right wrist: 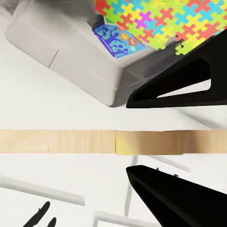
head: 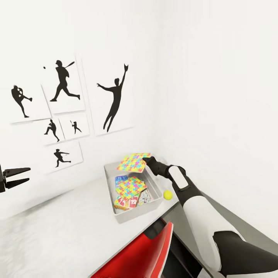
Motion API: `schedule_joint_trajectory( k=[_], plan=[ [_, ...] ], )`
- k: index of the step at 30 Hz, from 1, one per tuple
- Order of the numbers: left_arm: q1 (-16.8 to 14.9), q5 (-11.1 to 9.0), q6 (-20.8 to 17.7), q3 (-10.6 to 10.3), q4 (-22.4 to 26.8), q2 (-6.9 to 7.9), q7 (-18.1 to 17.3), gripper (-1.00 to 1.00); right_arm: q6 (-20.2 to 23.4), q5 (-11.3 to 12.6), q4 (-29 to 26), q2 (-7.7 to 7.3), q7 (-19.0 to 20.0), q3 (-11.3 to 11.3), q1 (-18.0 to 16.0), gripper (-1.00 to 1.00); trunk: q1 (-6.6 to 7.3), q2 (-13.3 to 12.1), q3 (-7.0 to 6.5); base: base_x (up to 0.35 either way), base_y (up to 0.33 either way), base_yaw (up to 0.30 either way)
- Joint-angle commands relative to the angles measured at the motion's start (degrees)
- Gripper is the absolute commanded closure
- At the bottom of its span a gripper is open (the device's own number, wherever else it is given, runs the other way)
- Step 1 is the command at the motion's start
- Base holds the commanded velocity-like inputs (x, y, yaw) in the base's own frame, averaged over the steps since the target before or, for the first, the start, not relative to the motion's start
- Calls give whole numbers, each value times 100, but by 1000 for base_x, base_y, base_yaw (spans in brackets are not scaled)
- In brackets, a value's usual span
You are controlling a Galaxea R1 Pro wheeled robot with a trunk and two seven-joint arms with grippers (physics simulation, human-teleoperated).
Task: Put all the toys in the child's room - the three board games (two on the bed and one on the table), the two jigsaw puzzles on the table, and the tennis ball on the table - inside the toy box on the table in the child's room.
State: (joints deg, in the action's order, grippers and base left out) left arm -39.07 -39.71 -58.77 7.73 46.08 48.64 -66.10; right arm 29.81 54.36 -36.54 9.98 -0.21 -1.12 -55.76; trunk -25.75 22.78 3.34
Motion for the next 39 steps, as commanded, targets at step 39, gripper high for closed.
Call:
schedule_joint_trajectory(
  k=[39],
  plan=[
    [-4,7,-27,-9,-2,-83,-8,-100,-344,30,349,2,-14,118,-5,100,-4,14,380,0,0,12]
  ],
)
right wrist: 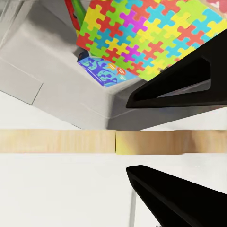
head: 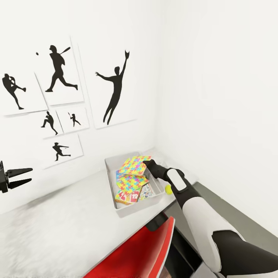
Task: Put all the toys in the child's room - the three board games (two on the bed and one on the table), the two jigsaw puzzles on the table, and the tennis ball on the table - inside the toy box on the table in the child's room.
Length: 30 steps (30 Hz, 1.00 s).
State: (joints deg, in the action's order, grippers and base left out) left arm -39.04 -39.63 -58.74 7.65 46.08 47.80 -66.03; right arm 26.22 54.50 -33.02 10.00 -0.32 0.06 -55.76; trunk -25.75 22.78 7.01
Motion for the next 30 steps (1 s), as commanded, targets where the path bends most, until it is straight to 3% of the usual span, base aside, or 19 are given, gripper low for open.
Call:
schedule_joint_trajectory(
  k=[1,15,21,30],
  plan=[
    [-7,-1,-29,0,-2,1,-15,-100,15,17,-3,0,-3,8,-5,100,-3,13,22,0,0,142],
    [-7,-1,-26,0,-2,-15,-15,-100,-266,49,-12,0,17,47,-5,100,-3,13,143,0,0,162],
    [-7,-1,-24,0,-2,-49,-15,-100,-470,513,-13,0,21,44,-9,100,-3,13,195,0,0,160],
    [-7,-1,-23,0,-2,-51,-15,-100,-503,613,-31,0,277,12,-11,100,-3,13,278,0,0,38]
  ],
)
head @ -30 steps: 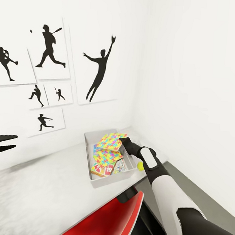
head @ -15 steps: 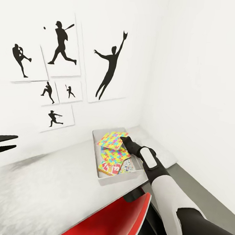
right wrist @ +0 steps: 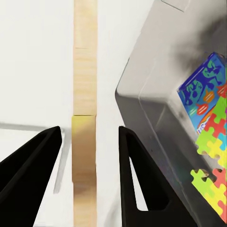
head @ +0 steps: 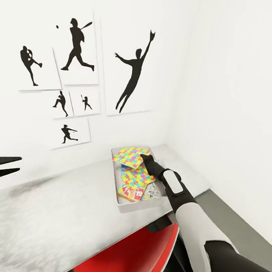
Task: Put all the toys in the child's room - the three board games (two on the bed and one on the table), the two jigsaw puzzles on the table, and the tennis ball on the table - inside the toy box on the table in the child's room.
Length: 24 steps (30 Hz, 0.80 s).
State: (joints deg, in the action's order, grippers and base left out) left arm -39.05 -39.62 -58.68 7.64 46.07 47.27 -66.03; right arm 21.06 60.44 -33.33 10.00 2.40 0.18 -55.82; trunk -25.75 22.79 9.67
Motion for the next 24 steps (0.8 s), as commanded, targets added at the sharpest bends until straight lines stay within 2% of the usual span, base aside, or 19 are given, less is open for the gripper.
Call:
schedule_joint_trajectory(
  k=[1,20,24],
  plan=[
    [-6,-2,-30,0,-2,2,-15,-100,13,20,-1,0,31,-2,-3,100,-3,13,18,0,0,2],
    [-6,-2,-30,0,-2,2,-8,-100,7,24,-24,0,85,-11,1,100,-3,13,147,0,0,0],
    [-6,-2,-30,0,-2,2,-8,-100,9,21,-25,0,79,-71,3,100,-3,13,156,0,0,-1]
  ],
)
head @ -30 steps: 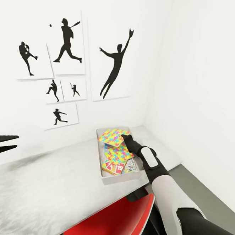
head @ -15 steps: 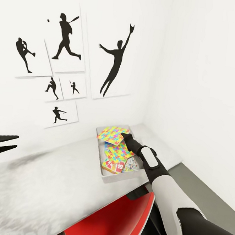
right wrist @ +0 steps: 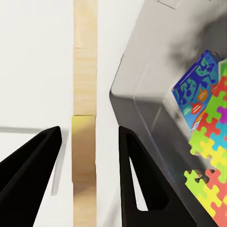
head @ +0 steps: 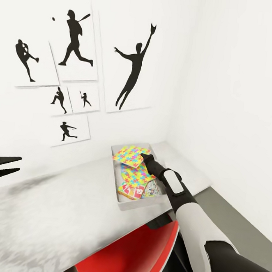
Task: Put all the toys in the child's room - the three board games (two on the bed and one on the table), the two jigsaw puzzles on the table, and the tennis ball on the table - inside the toy box on the table in the child's room.
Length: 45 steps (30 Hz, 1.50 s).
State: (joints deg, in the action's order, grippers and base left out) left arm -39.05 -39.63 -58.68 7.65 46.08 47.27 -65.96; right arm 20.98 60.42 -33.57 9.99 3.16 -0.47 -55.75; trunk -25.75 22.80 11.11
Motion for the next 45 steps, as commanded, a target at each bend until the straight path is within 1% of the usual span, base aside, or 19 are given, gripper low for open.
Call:
schedule_joint_trajectory(
  k=[1,7,36,38,41,42,45],
  plan=[
    [-6,-1,-29,0,-2,1,-15,-100,18,23,-4,1,2,-15,-2,100,-3,12,16,0,0,-29],
    [-6,-1,-29,0,-2,1,-14,-100,16,22,-9,1,3,-31,2,100,-3,12,47,0,0,-78],
    [-6,4,-29,0,-2,1,-11,-100,11,22,-9,1,1,-44,-5,100,-3,12,86,0,0,-16],
    [-6,9,-29,0,-2,1,-13,-100,14,25,-9,1,-1,-132,-6,100,-3,12,86,0,0,0],
    [-6,11,-29,0,-2,1,-13,-100,15,23,-9,1,-32,-477,-6,100,-3,12,86,0,0,0],
    [-6,10,-29,0,-2,1,-13,-100,11,20,-9,1,-39,-557,-6,100,-3,12,86,0,0,0],
    [-6,12,-29,0,-2,-7,-12,-100,3,9,-9,1,-49,-663,-6,100,-3,12,86,0,0,0]
  ],
)
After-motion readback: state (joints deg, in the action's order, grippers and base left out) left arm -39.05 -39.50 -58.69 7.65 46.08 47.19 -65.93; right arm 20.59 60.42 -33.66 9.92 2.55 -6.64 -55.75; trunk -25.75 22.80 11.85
